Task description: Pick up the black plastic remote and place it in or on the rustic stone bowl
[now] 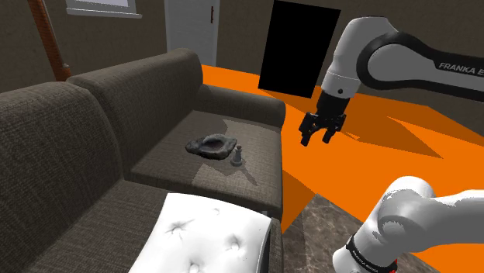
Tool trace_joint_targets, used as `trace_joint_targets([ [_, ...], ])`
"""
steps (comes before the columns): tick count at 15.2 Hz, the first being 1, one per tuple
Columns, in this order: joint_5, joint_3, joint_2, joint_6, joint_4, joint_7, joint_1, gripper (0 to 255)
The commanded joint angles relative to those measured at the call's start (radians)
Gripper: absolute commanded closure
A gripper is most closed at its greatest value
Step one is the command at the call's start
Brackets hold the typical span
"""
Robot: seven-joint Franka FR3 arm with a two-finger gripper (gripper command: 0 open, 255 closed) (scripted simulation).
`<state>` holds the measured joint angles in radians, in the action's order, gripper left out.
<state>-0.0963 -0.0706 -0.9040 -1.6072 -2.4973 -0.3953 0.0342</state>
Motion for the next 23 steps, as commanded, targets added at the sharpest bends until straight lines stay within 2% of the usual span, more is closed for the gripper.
trace_joint_targets([
  [1, -0.037, -0.046, -0.037, -0.042, -0.072, -0.082, 0.005, 0],
  [6, -0.146, -0.179, -0.064, -0.160, -0.202, -0.284, 0.001, 0],
  [10, -0.245, -0.303, -0.038, -0.274, -0.274, -0.447, -0.009, 0],
  [15, -0.366, -0.474, 0.070, -0.447, -0.316, -0.650, -0.009, 0],
  [19, -0.441, -0.626, 0.214, -0.608, -0.310, -0.812, 0.027, 0],
  [23, -0.456, -0.656, 0.257, -0.670, -0.327, -0.815, 0.034, 0],
])
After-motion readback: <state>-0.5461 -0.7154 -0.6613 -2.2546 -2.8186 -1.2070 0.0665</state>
